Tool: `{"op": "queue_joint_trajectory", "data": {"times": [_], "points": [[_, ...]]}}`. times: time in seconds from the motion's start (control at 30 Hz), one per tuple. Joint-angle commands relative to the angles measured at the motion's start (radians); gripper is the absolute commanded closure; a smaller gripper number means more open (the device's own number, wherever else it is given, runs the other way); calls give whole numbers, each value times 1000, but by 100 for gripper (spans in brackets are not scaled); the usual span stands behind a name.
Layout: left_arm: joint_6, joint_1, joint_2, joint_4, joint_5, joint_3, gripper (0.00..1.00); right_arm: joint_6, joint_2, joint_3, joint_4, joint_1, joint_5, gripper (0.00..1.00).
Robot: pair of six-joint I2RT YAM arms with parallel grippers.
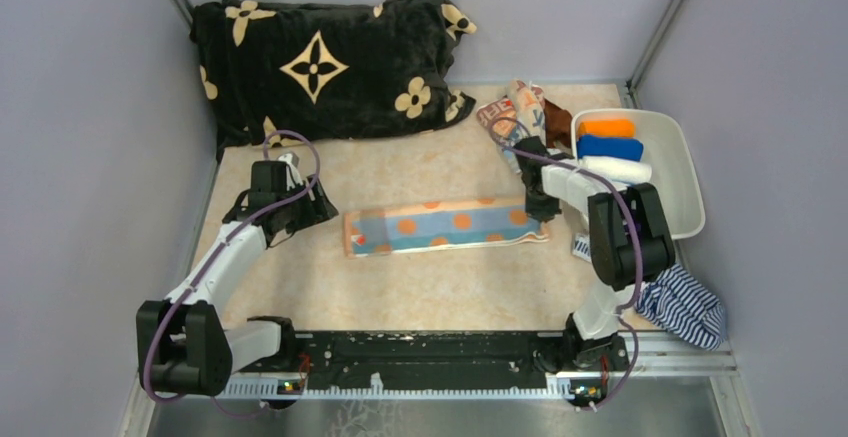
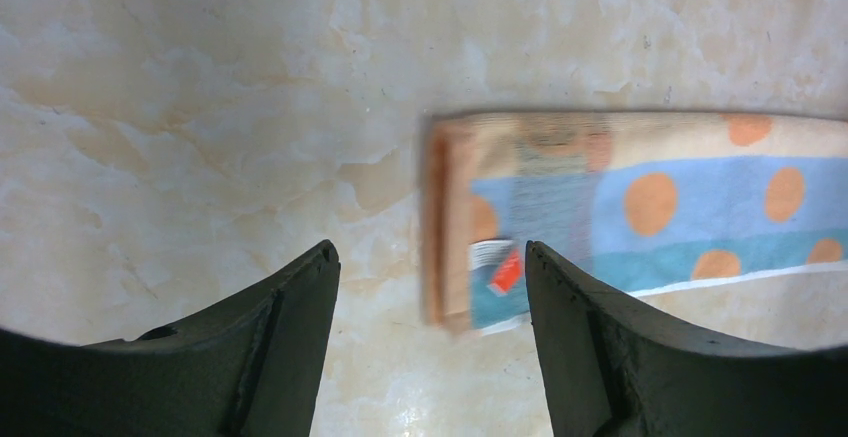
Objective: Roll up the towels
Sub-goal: Fold the towel at the center of the board.
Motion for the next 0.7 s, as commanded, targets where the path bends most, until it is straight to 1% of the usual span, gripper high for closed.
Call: {"op": "queue_joint_trajectory", "data": {"times": [0.0,0.1,0.17,0.2,0.3,0.43,0.67], "points": [[-2,5,-4,24,86,-6,26,-24,-44,112,-109,-105,259,100],[-38,3,20,62,168,-34,26,-62,-54,216,-145,-114,319,100],[-68,-3,37,100,223,-59,26,-83,-55,264,-172,-104,284,100],[-84,-5,44,122,245,-73,26,-96,-85,273,-176,-89,257,100],[-146,-22,56,196,296,-118,27,-120,-105,275,-185,-15,176,100],[-201,-66,83,284,323,-151,27,-108,-110,275,-201,93,51,100],[-289,-175,166,423,294,-188,32,-37,-92,309,-170,287,-127,100]]}}
